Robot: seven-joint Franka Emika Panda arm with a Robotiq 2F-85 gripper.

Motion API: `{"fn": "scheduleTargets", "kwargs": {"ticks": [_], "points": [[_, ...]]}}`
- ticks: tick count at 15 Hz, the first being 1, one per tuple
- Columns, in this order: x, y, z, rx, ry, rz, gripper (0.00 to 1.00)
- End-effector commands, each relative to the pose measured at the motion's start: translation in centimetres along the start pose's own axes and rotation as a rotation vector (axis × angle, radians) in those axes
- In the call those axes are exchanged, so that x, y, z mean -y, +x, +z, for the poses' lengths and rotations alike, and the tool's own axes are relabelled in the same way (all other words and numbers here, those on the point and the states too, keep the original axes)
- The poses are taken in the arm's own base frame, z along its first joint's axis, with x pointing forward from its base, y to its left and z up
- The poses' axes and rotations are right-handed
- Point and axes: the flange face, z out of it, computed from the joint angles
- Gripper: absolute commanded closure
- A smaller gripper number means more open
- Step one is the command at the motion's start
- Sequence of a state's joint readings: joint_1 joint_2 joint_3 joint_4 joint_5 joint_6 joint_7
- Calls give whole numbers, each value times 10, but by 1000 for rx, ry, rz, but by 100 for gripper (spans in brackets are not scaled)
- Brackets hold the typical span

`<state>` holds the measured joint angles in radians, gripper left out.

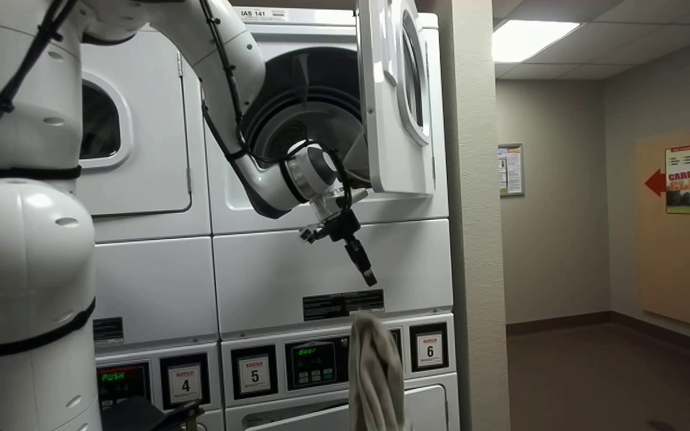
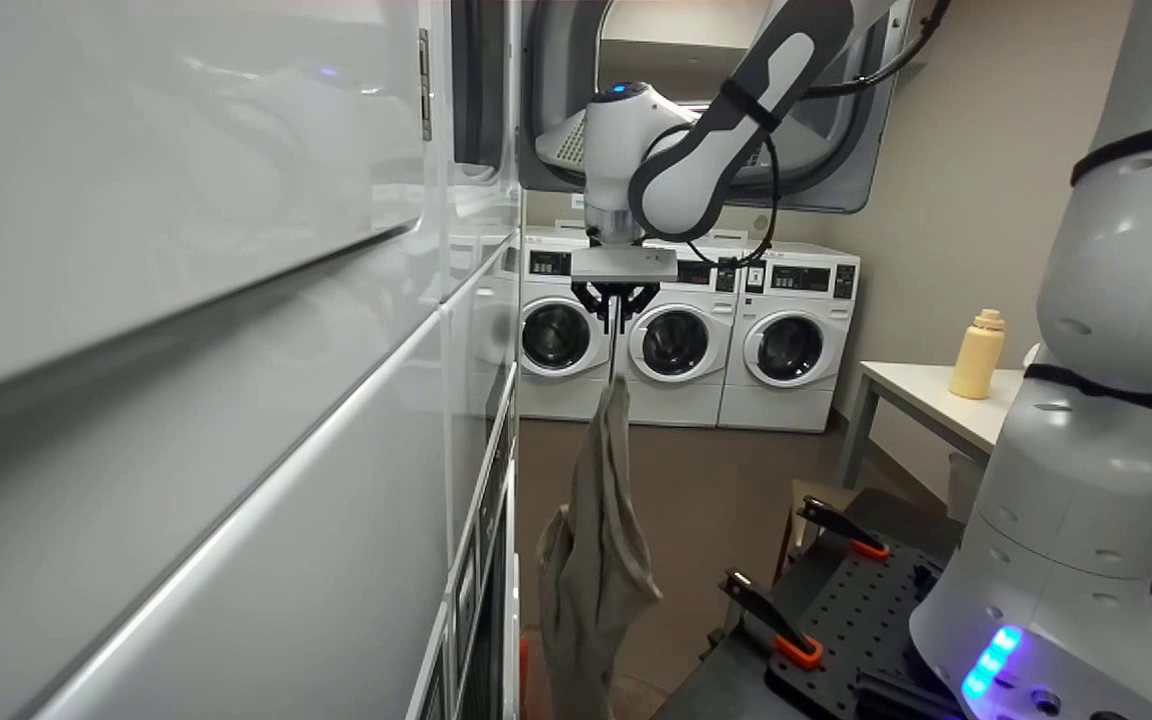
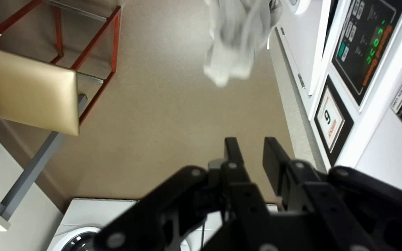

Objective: Remove the cloth from the washing machine and close it

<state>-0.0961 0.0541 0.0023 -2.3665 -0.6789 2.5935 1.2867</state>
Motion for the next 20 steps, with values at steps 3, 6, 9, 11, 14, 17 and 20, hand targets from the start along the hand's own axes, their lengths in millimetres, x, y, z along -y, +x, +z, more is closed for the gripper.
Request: {"fn": "scheduleTargets", "kwargs": {"ticks": [3,6,9,11,14,17,20], "points": [[18,-5,-9,26,34,-38,28],[20,-3,-14,23,35,-56,7],[33,6,-31,5,63,-86,0],[46,19,-55,-34,101,-119,0],[57,25,-98,-41,151,-197,0],[51,16,-146,15,168,-324,0],[30,9,-198,50,117,-414,0]]}}
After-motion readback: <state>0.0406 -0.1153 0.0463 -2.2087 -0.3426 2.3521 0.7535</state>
